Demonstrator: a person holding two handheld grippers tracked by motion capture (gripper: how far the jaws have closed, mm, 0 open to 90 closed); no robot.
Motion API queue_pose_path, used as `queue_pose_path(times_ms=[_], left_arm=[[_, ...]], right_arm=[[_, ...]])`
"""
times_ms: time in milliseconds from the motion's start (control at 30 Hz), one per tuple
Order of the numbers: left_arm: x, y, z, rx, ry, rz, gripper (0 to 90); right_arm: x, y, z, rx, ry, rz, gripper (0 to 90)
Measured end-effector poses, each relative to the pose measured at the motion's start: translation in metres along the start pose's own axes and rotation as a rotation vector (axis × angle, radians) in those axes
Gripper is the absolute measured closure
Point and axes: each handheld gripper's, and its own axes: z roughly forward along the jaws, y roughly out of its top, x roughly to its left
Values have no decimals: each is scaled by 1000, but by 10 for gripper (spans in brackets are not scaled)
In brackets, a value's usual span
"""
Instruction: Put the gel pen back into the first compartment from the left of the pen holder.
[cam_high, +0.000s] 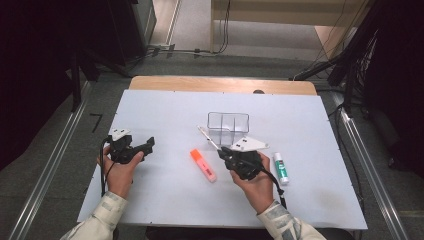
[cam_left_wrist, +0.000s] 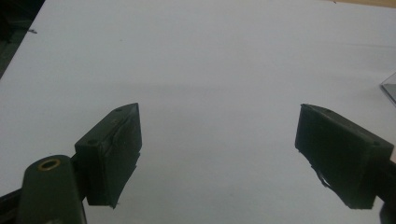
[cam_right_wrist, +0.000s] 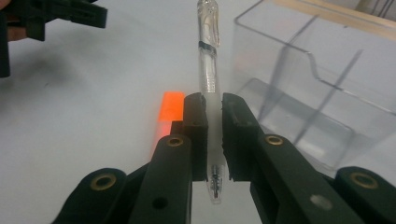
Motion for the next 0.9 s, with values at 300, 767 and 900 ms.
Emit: queue_pose_path(times_ms=[300, 767, 900], left_arm=[[0, 0, 0, 2, -1, 7, 154], [0, 0, 0, 0, -2, 3, 154], [0, 0, 0, -2, -2, 4, 154]], right_arm=[[-27, 10, -18, 8, -62, 6, 790], [-42, 35, -16, 81, -74, -11, 789], [-42, 35, -12, 94, -70, -11, 788]])
